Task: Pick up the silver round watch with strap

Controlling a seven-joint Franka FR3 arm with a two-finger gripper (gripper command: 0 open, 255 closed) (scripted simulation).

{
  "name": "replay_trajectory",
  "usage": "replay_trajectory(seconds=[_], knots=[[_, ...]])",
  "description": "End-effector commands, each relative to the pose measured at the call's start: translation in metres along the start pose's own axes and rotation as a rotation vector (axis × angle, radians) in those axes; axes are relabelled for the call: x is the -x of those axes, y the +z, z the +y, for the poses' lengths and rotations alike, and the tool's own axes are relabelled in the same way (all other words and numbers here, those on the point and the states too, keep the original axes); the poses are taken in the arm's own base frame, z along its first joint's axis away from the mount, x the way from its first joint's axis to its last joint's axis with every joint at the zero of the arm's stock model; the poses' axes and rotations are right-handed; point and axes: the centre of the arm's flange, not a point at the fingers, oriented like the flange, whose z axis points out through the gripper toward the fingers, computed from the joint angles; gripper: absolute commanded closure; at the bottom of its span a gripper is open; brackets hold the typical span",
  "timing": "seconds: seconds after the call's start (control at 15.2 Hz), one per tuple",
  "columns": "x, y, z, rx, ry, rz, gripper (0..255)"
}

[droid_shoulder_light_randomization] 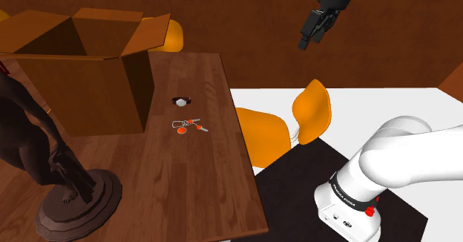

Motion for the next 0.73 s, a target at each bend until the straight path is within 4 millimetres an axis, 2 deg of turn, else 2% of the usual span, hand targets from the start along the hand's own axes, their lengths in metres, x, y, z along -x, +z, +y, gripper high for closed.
replay_trajectory(seconds=[0.0, 0.66], knots=[[0.000, 0.000, 0.000, 0.000, 0.000, 0.000, 0], [-0.097, 0.072, -0.054, 0.001, -0.191, -0.005, 0]])
